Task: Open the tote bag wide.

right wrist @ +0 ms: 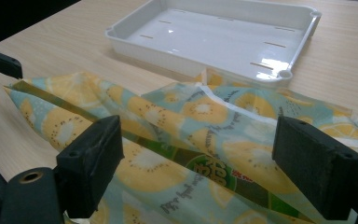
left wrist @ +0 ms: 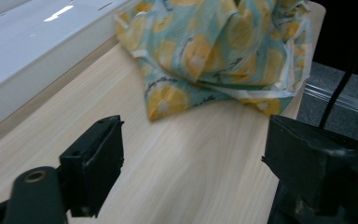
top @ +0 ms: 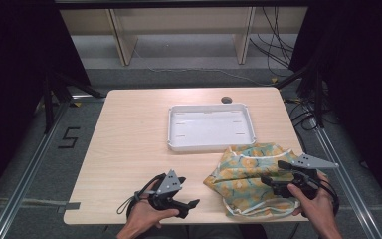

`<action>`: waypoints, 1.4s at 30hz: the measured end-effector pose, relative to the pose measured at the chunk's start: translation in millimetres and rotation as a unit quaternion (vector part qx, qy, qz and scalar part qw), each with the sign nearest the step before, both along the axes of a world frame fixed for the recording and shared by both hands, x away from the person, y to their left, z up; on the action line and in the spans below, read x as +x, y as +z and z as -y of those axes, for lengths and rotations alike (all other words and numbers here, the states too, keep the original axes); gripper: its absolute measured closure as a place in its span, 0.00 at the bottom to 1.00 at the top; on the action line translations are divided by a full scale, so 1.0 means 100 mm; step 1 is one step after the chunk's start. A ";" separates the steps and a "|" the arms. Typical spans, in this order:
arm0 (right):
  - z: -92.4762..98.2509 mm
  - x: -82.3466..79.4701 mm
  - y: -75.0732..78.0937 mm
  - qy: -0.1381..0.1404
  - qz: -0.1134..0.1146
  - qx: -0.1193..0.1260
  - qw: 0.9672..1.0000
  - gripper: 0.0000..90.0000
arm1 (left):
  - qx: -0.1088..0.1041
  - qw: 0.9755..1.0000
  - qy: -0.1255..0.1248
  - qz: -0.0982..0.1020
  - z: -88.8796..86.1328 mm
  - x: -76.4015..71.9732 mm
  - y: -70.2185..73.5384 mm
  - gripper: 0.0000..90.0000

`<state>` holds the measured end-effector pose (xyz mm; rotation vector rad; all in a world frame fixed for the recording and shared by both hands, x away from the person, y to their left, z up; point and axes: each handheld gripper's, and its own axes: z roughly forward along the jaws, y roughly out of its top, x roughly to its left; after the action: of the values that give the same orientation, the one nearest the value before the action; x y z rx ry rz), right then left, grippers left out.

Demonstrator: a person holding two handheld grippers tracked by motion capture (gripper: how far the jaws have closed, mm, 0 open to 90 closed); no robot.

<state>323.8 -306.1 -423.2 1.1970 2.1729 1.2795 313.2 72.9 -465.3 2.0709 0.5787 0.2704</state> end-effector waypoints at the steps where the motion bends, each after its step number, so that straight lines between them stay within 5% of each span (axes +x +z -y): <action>1: 0.00 0.00 0.00 0.000 0.004 -0.001 1.000 0.19 | 0.003 1.000 -0.010 0.001 0.03 0.01 0.00 0.24; 13: -0.01 0.00 -0.02 -0.002 -0.016 0.011 1.000 0.19 | -0.018 0.999 -0.033 0.006 0.38 0.12 0.00 0.33; 20: -0.01 0.01 -0.02 0.005 0.000 -0.003 1.000 0.19 | -0.032 0.999 -0.043 0.011 0.57 0.21 0.02 0.41; 23: 0.00 0.01 -0.01 0.007 0.001 -0.001 1.000 0.19 | -0.017 0.998 -0.052 0.019 0.64 0.26 0.01 0.55; 26: 0.00 0.01 -0.01 0.005 0.002 0.003 1.000 0.19 | -0.011 0.998 -0.047 0.034 0.68 0.29 -0.01 0.81; 29: 0.00 0.01 -0.02 0.006 0.000 0.005 1.000 0.19 | 0.002 0.998 -0.051 0.047 0.66 0.31 0.00 0.96; 30: -0.01 -0.01 -0.01 0.000 -0.022 0.017 1.000 0.19 | 0.008 0.997 -0.053 0.049 0.64 0.31 0.01 0.98; 31: 0.01 0.01 -0.01 0.002 -0.006 0.008 1.000 0.19 | 0.013 0.997 -0.057 0.051 0.62 0.31 0.02 0.99; 35: -0.01 -0.01 -0.01 0.001 -0.021 0.016 1.000 0.19 | 0.010 0.997 -0.054 0.047 0.50 0.29 0.06 0.99; 40: -0.01 0.00 -0.02 0.006 -0.002 0.008 1.000 0.20 | 0.025 0.997 -0.059 0.044 0.32 0.24 0.11 0.99; 42: -0.03 -0.02 -0.01 0.002 -0.022 0.017 1.000 0.20 | 0.020 0.998 -0.051 0.042 0.25 0.22 0.12 0.99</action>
<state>322.1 -303.0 -424.2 1.2454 2.1936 1.3084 334.8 48.4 -453.6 2.1093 0.4183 0.3108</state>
